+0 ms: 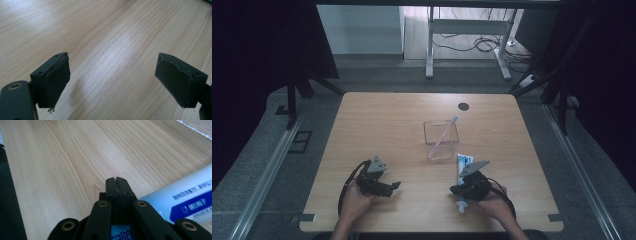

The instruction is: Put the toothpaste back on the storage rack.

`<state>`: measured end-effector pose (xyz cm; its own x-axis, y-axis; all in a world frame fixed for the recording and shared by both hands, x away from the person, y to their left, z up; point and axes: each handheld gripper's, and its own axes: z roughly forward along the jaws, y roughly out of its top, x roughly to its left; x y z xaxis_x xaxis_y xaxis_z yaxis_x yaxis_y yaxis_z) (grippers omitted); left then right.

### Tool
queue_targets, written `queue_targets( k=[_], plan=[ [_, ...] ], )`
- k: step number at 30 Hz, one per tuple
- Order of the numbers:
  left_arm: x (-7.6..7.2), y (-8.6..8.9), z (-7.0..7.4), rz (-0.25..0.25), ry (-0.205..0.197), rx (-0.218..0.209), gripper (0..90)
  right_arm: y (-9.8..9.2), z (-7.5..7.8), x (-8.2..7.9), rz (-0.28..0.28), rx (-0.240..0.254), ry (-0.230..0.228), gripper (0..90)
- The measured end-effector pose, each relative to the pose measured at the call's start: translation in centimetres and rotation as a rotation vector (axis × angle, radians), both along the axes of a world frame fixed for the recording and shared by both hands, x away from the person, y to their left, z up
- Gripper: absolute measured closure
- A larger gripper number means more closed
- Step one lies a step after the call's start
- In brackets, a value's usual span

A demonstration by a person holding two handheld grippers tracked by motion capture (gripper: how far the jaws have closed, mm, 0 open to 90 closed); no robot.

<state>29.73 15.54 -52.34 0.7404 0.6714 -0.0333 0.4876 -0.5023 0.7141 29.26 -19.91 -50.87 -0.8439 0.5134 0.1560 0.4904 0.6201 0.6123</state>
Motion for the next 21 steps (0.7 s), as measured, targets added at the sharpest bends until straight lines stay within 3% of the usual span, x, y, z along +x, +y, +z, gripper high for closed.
queue_targets(
  k=[21],
  plan=[
    [-0.1,-0.1,0.0,0.001,0.002,-0.002,12.8,-3.1,0.4,-0.9,-0.050,-0.028,0.009,88.0]
  ],
)
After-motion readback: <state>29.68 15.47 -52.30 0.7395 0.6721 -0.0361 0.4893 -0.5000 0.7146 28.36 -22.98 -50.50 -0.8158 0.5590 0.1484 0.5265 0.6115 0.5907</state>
